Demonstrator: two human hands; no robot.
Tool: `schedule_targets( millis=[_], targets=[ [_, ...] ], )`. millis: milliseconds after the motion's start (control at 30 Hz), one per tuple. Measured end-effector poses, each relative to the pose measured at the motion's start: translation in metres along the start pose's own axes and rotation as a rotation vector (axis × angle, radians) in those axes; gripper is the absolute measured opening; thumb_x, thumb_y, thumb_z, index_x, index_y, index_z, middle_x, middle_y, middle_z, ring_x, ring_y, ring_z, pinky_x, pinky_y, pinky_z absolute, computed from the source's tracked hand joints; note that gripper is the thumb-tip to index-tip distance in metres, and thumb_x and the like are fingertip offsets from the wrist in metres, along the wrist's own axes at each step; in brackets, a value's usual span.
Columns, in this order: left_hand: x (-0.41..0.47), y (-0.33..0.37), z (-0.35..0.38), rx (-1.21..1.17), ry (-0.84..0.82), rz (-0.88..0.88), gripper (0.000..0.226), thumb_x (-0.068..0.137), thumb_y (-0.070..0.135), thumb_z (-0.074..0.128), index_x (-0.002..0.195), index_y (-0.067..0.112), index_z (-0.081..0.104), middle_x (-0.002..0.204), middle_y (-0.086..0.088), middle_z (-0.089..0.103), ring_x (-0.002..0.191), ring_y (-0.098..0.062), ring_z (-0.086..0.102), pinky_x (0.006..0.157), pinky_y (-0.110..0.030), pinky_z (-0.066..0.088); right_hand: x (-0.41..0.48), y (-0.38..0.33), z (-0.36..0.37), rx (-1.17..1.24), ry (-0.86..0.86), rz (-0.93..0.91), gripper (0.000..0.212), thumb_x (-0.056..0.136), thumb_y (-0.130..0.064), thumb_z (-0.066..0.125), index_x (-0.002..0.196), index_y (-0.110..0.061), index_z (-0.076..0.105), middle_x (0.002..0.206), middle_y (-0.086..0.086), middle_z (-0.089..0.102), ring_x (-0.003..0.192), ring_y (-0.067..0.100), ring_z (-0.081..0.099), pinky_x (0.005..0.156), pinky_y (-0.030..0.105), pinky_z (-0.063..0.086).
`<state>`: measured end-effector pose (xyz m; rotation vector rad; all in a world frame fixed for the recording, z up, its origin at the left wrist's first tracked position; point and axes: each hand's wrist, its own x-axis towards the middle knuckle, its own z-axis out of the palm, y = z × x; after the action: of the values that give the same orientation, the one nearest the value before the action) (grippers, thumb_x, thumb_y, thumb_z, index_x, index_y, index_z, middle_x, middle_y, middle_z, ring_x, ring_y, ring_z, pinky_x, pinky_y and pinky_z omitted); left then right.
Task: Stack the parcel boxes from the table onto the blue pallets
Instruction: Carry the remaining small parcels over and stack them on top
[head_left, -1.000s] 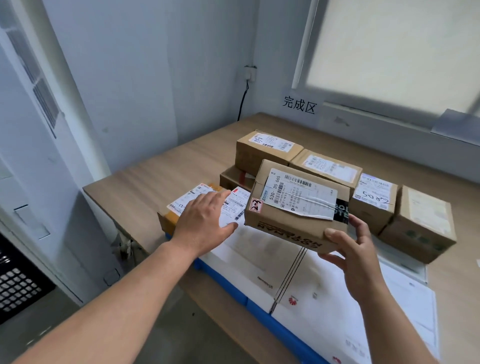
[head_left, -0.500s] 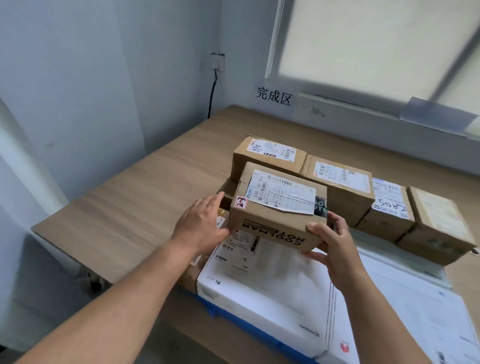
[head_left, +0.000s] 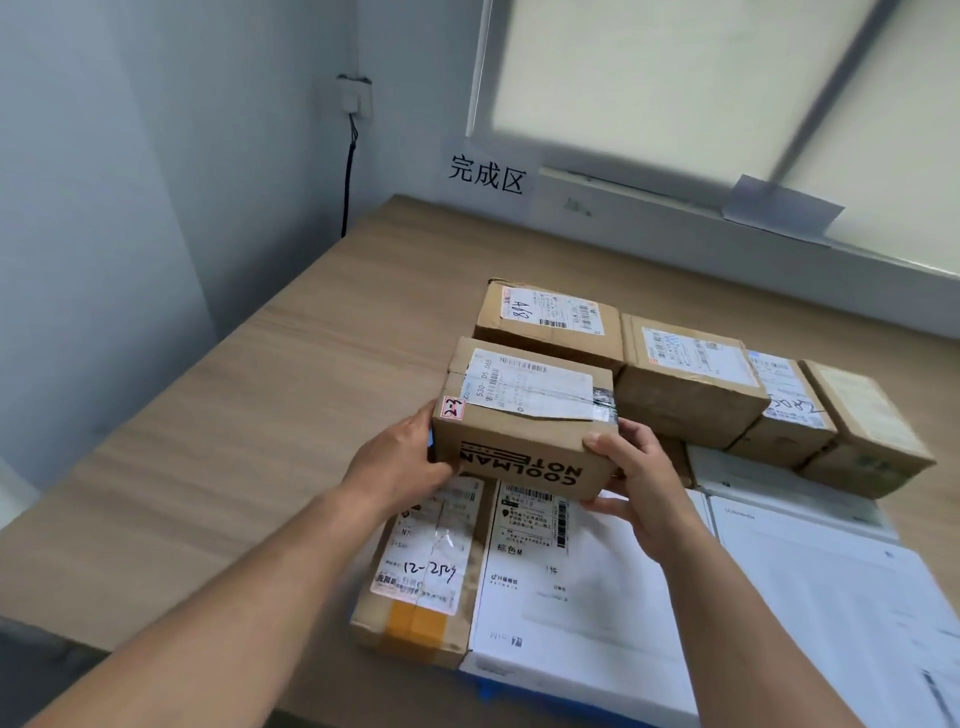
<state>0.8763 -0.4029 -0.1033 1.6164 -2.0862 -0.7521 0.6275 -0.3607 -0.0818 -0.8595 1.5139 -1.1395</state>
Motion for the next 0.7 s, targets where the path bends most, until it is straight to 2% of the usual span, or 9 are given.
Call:
schedule_targets(
  millis=[67,167,233,533,700],
  targets=[
    [0.003,-0.005,0.0,-0.018,-0.039,-0.003,0.065,0.085,0.033,0.06,0.141,0.042,0.028,0.125,0.01,0.06,0.111,-0.015,0.057,0.091,-0.038,0.05,0.002,0.003,0.005,-0.042,0.043,-0.004,0.034,0.087,-0.024,0.064,0.119,-0.02,0.054,0.097,0.008,0.064,0.095,0.029,0.063,0.067,0.041,0.057],
    [0.006,-0.011,0.0,-0.048,-0.067,-0.002,0.065,0.088,0.031,0.059,0.143,0.04,0.026,0.125,0.006,0.061,0.112,-0.018,0.057,0.092,-0.038,0.049,0.004,0.009,0.009,-0.129,0.122,-0.049,0.026,0.09,-0.029,0.061,0.114,-0.019,0.06,0.102,0.006,0.064,0.104,0.028,0.059,0.09,0.051,0.05],
    [0.007,-0.013,-0.001,-0.057,-0.075,0.007,0.064,0.089,0.03,0.059,0.143,0.04,0.026,0.126,0.005,0.06,0.114,-0.018,0.056,0.093,-0.036,0.047,0.004,0.01,0.011,-0.139,0.135,-0.06,0.028,0.091,-0.031,0.06,0.116,-0.02,0.061,0.106,0.006,0.064,0.107,0.027,0.057,0.095,0.052,0.047],
    [0.015,-0.016,0.002,-0.107,-0.136,0.021,0.061,0.09,0.031,0.06,0.141,0.039,0.028,0.124,0.006,0.061,0.113,-0.017,0.057,0.094,-0.036,0.047,0.005,0.015,0.013,-0.161,0.164,-0.092,0.026,0.092,-0.029,0.057,0.117,-0.024,0.06,0.107,0.002,0.064,0.107,0.026,0.057,0.096,0.052,0.047],
    [0.019,-0.015,0.004,-0.098,-0.113,0.036,0.061,0.088,0.034,0.06,0.139,0.041,0.027,0.123,0.007,0.061,0.112,-0.017,0.058,0.093,-0.038,0.048,0.005,0.011,0.01,-0.166,0.173,-0.118,0.034,0.091,-0.034,0.058,0.125,-0.029,0.056,0.11,0.001,0.064,0.106,0.026,0.059,0.093,0.053,0.05]
  ],
)
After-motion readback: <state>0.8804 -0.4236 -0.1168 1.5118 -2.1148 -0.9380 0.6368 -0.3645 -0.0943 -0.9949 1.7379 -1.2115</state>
